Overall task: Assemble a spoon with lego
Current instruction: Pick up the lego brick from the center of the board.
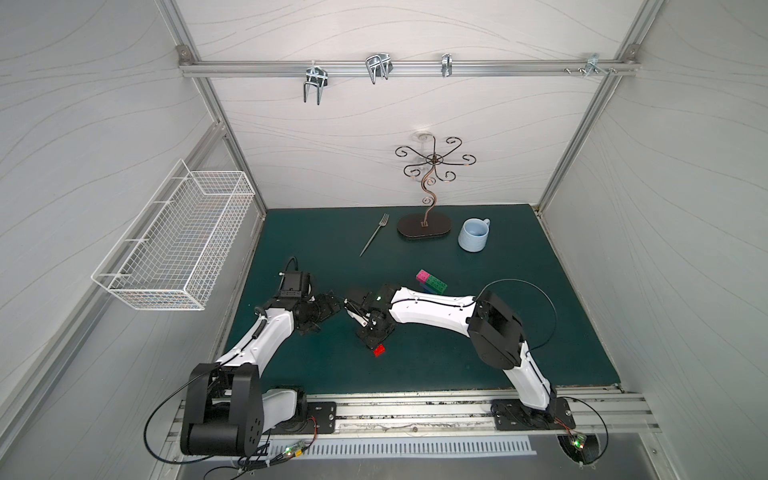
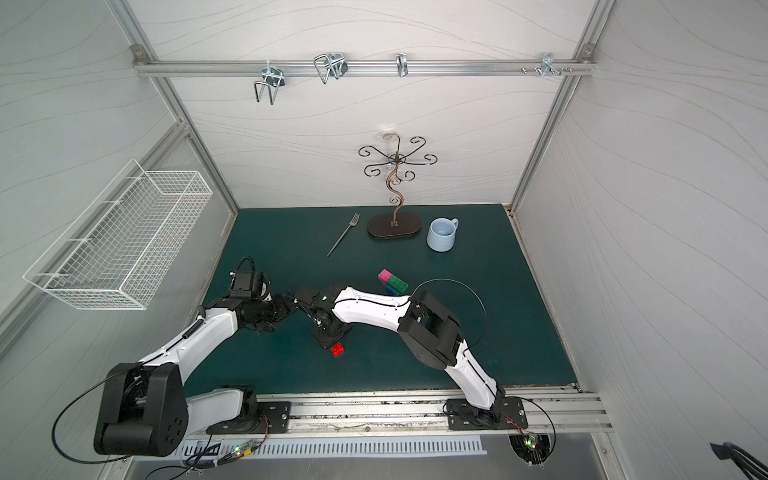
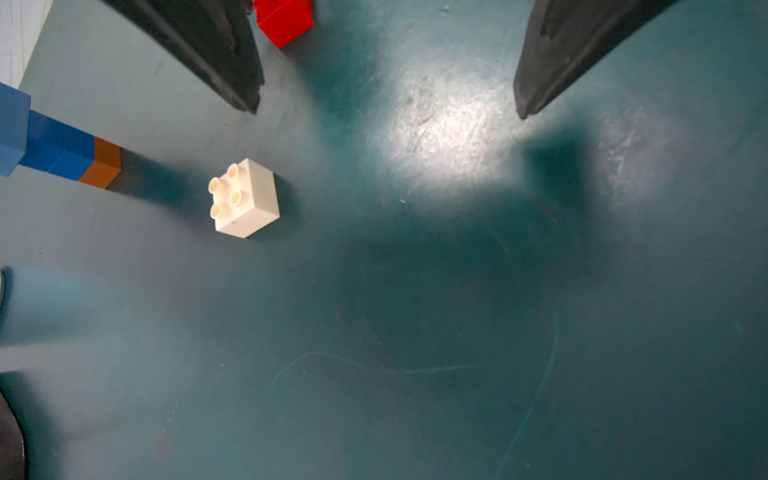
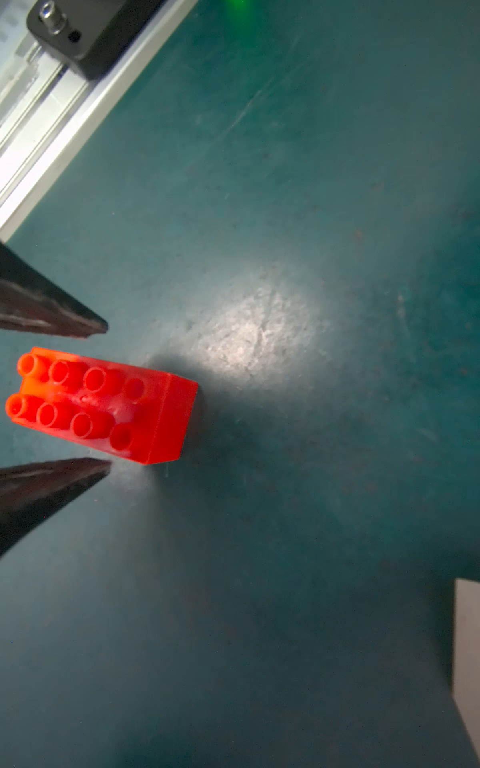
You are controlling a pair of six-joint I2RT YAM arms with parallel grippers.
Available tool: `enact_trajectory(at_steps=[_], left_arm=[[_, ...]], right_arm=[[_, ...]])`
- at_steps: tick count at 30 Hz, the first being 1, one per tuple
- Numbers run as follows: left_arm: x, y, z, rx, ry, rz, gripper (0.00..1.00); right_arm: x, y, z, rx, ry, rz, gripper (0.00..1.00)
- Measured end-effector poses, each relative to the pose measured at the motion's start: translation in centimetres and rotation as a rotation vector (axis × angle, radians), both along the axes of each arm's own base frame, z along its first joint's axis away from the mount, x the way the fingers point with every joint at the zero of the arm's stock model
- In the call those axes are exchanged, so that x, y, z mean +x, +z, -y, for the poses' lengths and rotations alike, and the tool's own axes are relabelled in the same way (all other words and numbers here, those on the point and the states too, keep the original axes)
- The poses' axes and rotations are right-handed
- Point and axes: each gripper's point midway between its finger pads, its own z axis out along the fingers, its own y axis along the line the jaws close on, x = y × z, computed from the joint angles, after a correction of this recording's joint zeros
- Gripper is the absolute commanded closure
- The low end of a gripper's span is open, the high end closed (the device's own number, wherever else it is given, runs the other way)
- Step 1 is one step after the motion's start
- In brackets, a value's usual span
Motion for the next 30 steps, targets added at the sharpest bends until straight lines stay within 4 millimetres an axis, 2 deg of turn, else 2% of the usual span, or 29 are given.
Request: enact_trajectory(at_steps=[11,18,22,24,26,28,30], left_arm=[[0.0,0.0,-0.1,0.004,0.002,0.001,0.0],[0.0,0.0,-0.1,0.005,-0.002,0.001,0.01],[0.0,0.0,0.1,0.008,-0.016,0.004,0.0],[0.0,0.1,0.5,0.013,-0.039,0.007,0.0],[0.0,0.2,1.1,0.016,-0.071,0.013,0.0],[0.1,0.3,1.8,0.019,-0.101,0.017,0.0],[0.1,0.3,2.5,0.022,-0.131,0.016,0.0]], right_arm=[[0.1,-1.3,0.6,-0.058,0.001,0.011,0.6],[0.2,-1.1,0.8,-0.073,0.001,0.023,0.75],[0.5,-0.9,1.2,-0.084,0.006,0.035,0.79],[0.9,-0.3,2.1,-0.087,0.005,0.041,0.8],[1.2,1.2,3.4,-0.077,0.007,0.046,0.81],[2.3,3.6,5.0,-0.054,-0.003,0.063,0.82],[4.3,6.9,6.7,-0.011,-0.027,0.099,0.83]])
